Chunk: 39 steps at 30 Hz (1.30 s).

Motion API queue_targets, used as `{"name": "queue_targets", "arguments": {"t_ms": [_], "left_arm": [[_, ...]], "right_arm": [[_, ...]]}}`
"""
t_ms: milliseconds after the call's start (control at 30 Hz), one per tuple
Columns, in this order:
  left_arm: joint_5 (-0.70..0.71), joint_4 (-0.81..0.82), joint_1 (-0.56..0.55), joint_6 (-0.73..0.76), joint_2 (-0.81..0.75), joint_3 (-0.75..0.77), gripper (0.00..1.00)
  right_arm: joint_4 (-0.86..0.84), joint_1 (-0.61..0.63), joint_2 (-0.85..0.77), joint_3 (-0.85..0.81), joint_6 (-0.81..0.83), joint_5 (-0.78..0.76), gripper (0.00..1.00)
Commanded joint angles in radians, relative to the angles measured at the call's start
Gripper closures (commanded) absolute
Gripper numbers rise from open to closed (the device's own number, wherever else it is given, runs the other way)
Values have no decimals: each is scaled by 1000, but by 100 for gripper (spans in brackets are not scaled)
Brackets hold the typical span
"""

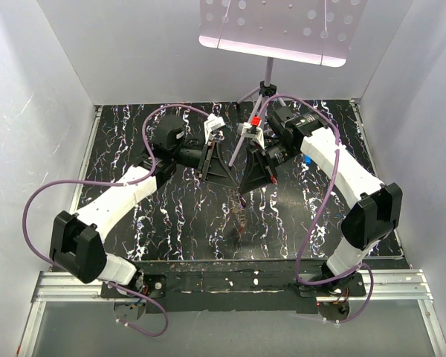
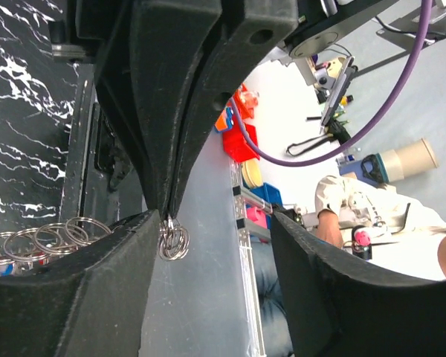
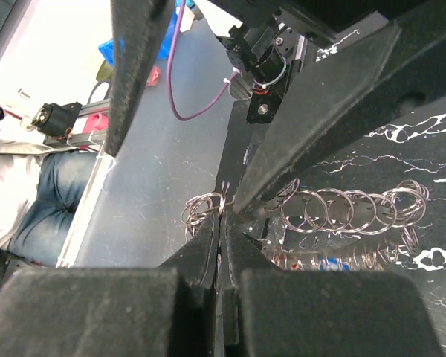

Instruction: Put the keys on the keyring

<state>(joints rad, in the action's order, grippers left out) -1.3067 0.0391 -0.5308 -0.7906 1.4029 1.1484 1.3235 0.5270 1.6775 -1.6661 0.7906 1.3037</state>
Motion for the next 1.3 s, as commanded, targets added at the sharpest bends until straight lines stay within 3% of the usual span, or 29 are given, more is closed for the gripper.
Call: {"name": "queue_targets", "arguments": {"t_ms": [0, 333, 833, 1267], "left_arm": [[-31, -145, -14, 91, 19, 62, 43], [21, -473, -20, 326, 56, 169, 49], [130, -830, -64, 574, 137, 321, 72], [139, -900, -86, 645, 160, 361, 82]], "right_arm": [[131, 8, -7, -37, 32, 49, 99], [134, 14, -4, -38, 29, 46, 99], [103, 19, -4, -35, -17, 28, 99], [88, 22, -2, -29, -39, 19, 99]]}}
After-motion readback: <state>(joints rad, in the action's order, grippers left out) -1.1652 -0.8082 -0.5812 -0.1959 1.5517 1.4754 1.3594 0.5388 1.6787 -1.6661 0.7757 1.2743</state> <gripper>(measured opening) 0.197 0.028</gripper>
